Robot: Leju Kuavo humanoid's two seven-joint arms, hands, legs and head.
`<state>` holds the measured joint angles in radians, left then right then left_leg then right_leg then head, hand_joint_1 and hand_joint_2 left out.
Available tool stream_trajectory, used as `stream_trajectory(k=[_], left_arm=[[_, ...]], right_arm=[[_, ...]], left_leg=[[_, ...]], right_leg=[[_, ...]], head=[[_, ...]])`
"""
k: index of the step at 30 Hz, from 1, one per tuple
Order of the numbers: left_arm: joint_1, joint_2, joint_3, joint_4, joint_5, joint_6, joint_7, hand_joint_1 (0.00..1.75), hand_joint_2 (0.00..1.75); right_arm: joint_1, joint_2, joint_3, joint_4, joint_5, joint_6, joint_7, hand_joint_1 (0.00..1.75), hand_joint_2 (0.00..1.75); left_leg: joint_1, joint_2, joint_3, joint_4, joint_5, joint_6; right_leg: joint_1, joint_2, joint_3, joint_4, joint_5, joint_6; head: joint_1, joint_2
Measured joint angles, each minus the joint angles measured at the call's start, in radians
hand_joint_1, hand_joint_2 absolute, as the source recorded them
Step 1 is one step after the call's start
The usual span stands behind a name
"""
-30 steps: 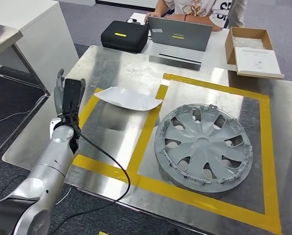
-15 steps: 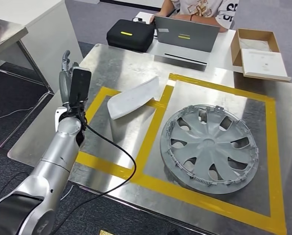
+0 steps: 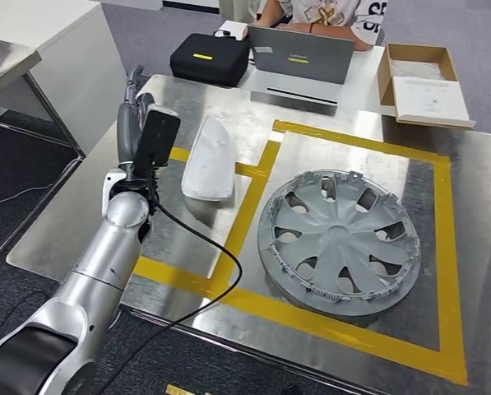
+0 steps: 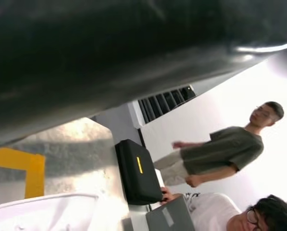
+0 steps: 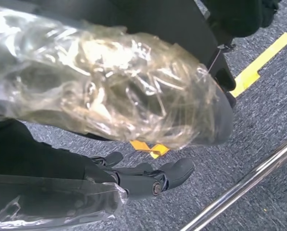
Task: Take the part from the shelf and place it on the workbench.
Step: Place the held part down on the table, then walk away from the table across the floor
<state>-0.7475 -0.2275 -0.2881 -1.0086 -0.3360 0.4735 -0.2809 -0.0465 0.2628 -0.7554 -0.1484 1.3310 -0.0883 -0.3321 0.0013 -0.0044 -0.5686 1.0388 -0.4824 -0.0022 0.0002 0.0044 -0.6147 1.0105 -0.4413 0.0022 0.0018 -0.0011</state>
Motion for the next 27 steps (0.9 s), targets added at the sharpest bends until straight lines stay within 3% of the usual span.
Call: stream_trajectory(k=[4,6,8,10,11,12,14,16,18,20,21,23,25,26,27], left_arm=[[0.001,-0.005,-0.007,-0.004,0.001,-0.005,0.000,0.00,0.00],[0.002,-0.008,-0.015,-0.004,0.002,-0.006,0.000,0.00,0.00],[0.005,-0.009,-0.021,-0.004,0.003,-0.006,0.000,0.00,0.00],[0.011,-0.009,-0.023,-0.004,0.006,-0.006,0.000,0.00,0.00],[0.013,-0.009,-0.023,-0.004,0.008,-0.006,0.000,0.00,0.00],[0.015,-0.009,-0.024,-0.004,0.010,-0.006,-0.001,0.00,0.00],[0.015,-0.009,-0.024,-0.004,0.012,-0.006,-0.003,0.00,0.00],[0.015,-0.010,-0.024,-0.004,0.015,-0.006,-0.005,0.00,0.00],[0.019,-0.011,-0.025,-0.005,0.018,-0.006,-0.008,0.00,0.00],[0.025,-0.011,-0.027,-0.007,0.024,-0.009,-0.014,0.00,0.00],[0.028,-0.011,-0.029,-0.010,0.028,-0.010,-0.017,0.00,0.00],[0.040,-0.011,-0.034,-0.015,0.039,-0.013,-0.024,0.00,0.00],[0.058,-0.010,-0.041,-0.019,0.047,-0.015,-0.030,0.00,0.00],[0.065,-0.010,-0.044,-0.021,0.049,-0.016,-0.031,0.00,0.00],[0.070,-0.011,-0.047,-0.023,0.051,-0.016,-0.032,0.00,0.00]], right_arm=[[0.000,0.000,0.000,0.000,0.000,0.001,0.001,0.00,0.00],[0.000,0.000,0.000,0.000,0.000,0.001,0.002,0.00,0.00],[0.000,-0.001,0.000,0.000,0.000,0.001,0.003,0.00,0.00],[0.000,-0.001,0.000,0.000,0.000,0.001,0.004,0.00,0.00],[0.000,-0.001,0.000,0.000,0.000,0.001,0.004,0.00,0.00],[0.000,-0.001,0.000,0.000,0.000,0.001,0.005,0.00,0.00],[0.000,-0.001,0.000,0.000,-0.001,0.001,0.005,0.00,0.00],[0.000,-0.001,0.000,0.000,-0.001,0.001,0.005,0.00,0.00],[0.000,-0.001,0.000,0.000,-0.002,0.000,0.005,0.00,0.00],[0.000,0.000,0.000,0.000,-0.003,-0.001,0.006,0.00,0.00],[0.000,0.000,0.000,0.000,-0.004,-0.003,0.006,0.00,0.00],[0.000,0.000,0.000,0.000,-0.007,-0.007,0.008,0.00,0.00],[0.001,0.000,0.000,0.000,-0.009,-0.012,0.008,0.00,0.00],[0.001,0.000,0.000,0.000,-0.009,-0.014,0.008,0.00,0.00],[0.001,0.000,0.000,0.000,-0.010,-0.016,0.008,0.00,0.00]], left_leg=[[-0.001,0.001,0.002,-0.033,0.010,0.017],[0.004,0.003,-0.003,-0.039,0.021,0.028],[0.004,0.004,-0.012,-0.038,0.028,0.034],[0.003,0.005,-0.023,-0.037,0.036,0.033],[0.003,0.005,-0.027,-0.037,0.039,0.031],[0.003,0.005,-0.030,-0.037,0.042,0.029],[0.001,0.005,-0.034,-0.035,0.046,0.023],[-0.002,0.004,-0.040,-0.032,0.053,0.013],[-0.001,0.004,-0.046,-0.030,0.061,0.001],[0.001,0.004,-0.055,-0.013,0.041,-0.009],[0.002,0.004,-0.067,0.021,0.010,-0.014],[0.004,0.003,-0.108,0.142,-0.074,-0.022],[0.005,0.003,-0.133,0.241,-0.122,-0.025],[0.005,0.003,-0.123,0.243,-0.119,-0.023],[0.004,0.003,-0.093,0.206,-0.100,-0.020]], right_leg=[[-0.001,-0.002,-0.018,0.007,0.003,0.022],[-0.003,-0.002,-0.045,0.068,-0.046,0.033],[-0.006,-0.003,-0.095,0.197,-0.120,0.041],[-0.008,-0.003,-0.119,0.279,-0.151,0.045],[-0.009,-0.003,-0.104,0.264,-0.140,0.046],[-0.010,-0.003,-0.070,0.212,-0.115,0.045],[-0.010,-0.004,0.018,0.068,-0.068,0.041],[-0.008,-0.002,0.061,-0.005,-0.054,0.032],[-0.007,0.000,0.057,-0.007,-0.047,0.019],[-0.008,-0.001,0.051,-0.010,-0.036,0.002],[-0.010,-0.003,0.047,-0.013,-0.029,-0.005],[-0.010,-0.004,0.033,-0.013,-0.018,-0.013],[-0.009,-0.004,0.016,-0.011,-0.007,-0.013],[-0.008,-0.004,0.007,-0.010,0.000,-0.013],[-0.007,-0.004,-0.001,-0.009,0.006,-0.012]], head=[[0.001,0.000],[0.006,0.000],[0.010,0.000],[0.010,0.000],[0.010,0.000],[0.010,0.000],[0.010,0.000],[0.009,0.000],[0.008,0.000],[0.007,0.000],[0.005,0.000],[0.002,0.000],[0.002,0.000],[0.002,0.000],[0.002,0.000]])
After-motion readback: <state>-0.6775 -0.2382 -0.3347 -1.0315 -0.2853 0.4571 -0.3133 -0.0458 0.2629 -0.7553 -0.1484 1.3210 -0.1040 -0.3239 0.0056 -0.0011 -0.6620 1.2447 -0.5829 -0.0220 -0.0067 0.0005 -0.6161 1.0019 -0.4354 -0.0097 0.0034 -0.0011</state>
